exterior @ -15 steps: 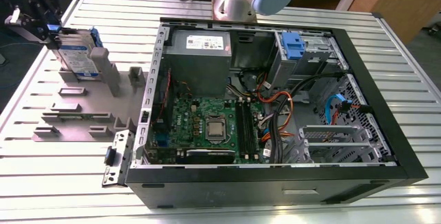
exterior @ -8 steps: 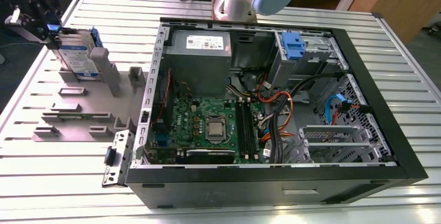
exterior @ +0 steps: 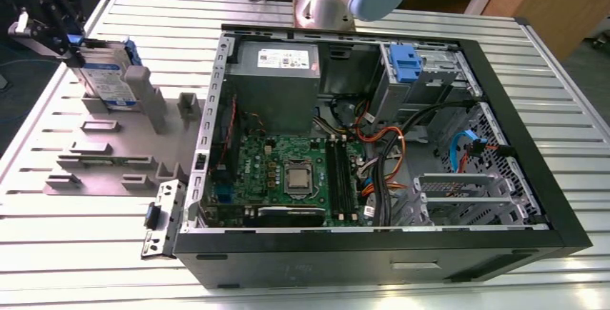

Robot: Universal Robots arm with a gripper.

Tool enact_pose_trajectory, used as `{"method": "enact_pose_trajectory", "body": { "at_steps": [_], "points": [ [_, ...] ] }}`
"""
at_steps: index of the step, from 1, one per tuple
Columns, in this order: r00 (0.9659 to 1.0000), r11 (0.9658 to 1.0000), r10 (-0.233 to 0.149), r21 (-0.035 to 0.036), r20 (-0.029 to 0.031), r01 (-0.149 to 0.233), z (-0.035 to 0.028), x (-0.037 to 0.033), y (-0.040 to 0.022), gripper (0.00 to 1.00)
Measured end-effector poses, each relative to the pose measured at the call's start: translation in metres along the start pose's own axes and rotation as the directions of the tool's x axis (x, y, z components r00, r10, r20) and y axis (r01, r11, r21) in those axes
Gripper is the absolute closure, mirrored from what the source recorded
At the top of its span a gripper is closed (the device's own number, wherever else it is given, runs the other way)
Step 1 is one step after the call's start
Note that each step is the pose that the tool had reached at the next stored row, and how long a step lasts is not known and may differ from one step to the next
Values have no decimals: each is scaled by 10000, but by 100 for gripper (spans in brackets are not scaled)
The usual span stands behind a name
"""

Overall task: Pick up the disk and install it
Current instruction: 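Pick up the disk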

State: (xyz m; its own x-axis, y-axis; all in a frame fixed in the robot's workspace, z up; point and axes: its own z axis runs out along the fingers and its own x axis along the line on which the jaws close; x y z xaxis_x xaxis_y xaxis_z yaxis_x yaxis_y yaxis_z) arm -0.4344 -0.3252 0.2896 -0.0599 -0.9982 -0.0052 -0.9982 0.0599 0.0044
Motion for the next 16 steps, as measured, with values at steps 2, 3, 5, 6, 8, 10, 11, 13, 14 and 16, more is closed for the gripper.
{"method": "enact_pose_trajectory", "body": {
  "at_steps": [2,3,5,6,8,10,11,13,14,16],
  "points": [
    [10000,10000,0,0,0,0,0,0,0,63],
    [10000,10000,0,0,0,0,0,0,0,63],
    [10000,10000,0,0,0,0,0,0,-1,63],
    [10000,10000,0,0,0,0,0,0,-1,63],
    [10000,10000,0,0,0,0,0,0,-1,63],
    [10000,10000,0,0,0,0,0,0,-1,63],
    [10000,10000,0,0,0,0,0,0,-1,63],
    [10000,10000,-52,0,0,52,0,0,-1,63],
    [9999,9999,-154,-1,-1,154,0,0,-1,63],
    [9997,9997,-233,-1,-2,233,0,0,-1,63]
  ]
}}
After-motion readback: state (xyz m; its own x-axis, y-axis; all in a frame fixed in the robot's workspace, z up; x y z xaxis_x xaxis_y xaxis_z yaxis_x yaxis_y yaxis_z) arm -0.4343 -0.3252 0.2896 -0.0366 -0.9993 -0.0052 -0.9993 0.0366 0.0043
